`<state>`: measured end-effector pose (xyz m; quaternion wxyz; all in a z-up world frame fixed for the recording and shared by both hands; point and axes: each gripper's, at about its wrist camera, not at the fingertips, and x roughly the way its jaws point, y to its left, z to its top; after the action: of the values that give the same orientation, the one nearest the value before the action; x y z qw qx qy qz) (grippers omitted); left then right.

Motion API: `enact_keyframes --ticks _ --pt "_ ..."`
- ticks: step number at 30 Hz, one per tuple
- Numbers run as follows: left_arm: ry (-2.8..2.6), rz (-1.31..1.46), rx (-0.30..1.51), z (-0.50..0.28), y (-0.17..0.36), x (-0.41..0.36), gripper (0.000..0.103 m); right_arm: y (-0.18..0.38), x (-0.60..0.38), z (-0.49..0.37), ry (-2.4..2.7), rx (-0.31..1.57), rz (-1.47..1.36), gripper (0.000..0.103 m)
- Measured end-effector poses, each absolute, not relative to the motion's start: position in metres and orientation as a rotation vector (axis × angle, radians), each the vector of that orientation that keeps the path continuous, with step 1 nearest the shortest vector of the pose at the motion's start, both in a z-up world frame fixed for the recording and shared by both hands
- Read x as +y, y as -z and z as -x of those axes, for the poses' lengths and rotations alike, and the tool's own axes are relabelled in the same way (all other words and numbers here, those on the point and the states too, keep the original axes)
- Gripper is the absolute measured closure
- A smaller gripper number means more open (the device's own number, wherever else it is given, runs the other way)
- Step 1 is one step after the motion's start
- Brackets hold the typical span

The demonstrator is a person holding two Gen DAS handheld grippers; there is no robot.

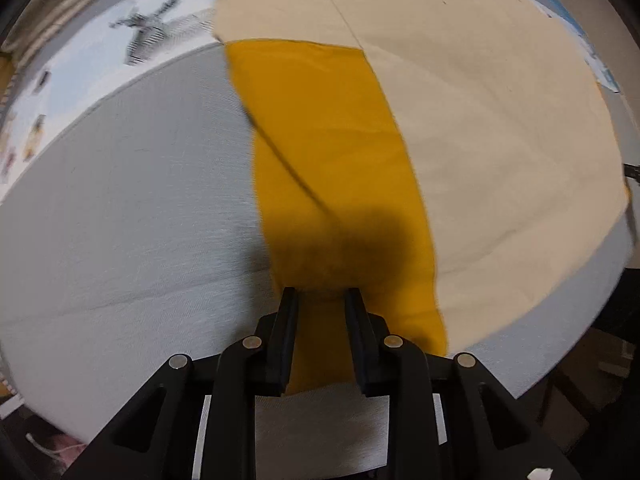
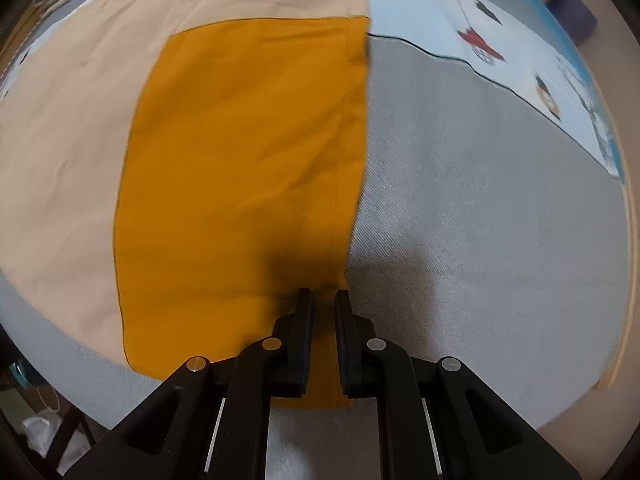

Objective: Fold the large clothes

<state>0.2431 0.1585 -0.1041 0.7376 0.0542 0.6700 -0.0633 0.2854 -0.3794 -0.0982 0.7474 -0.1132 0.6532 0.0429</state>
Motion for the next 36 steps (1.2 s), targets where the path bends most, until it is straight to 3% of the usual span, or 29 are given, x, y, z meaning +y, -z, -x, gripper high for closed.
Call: enact_keyframes --ticks 5,11,15,21,31,32,34,36 --pt "0.022 -0.01 1.31 -0.234 0.059 0.154 0.08 0.071 -0.385 -0.272 0.0 1.356 0.294 0.091" --pt "-0.055 0.057 1.027 -0.19 -0.019 0.116 0.076 -0.039 -0.364 -0.23 0.026 0.972 0.111 0.09" --pt "-0.092 0.069 0.934 -0.154 -0.031 0.089 0.072 -0.068 -0.334 -0.197 -0.017 0.838 -0.009 0.09" --pt "-0.095 0.108 0.963 -0.129 -0.007 0.066 0.072 -0.054 -0.281 -0.149 -0.07 0.817 -0.046 0.09" --pt "-0.11 0.098 0.983 -0.128 0.008 0.07 0.072 -0.021 -0.244 -0.161 -0.137 0.879 0.032 0.09" --pt "-0.108 0.112 0.986 -0.128 0.01 0.072 0.073 -0.02 -0.24 -0.161 -0.137 0.884 0.036 0.09" --pt "-0.088 0.155 1.006 -0.128 0.014 0.079 0.093 -0.019 -0.229 -0.163 -0.143 0.885 0.05 0.09" --pt "-0.07 0.197 1.023 -0.126 0.019 0.087 0.094 -0.016 -0.215 -0.166 -0.153 0.882 0.075 0.09"
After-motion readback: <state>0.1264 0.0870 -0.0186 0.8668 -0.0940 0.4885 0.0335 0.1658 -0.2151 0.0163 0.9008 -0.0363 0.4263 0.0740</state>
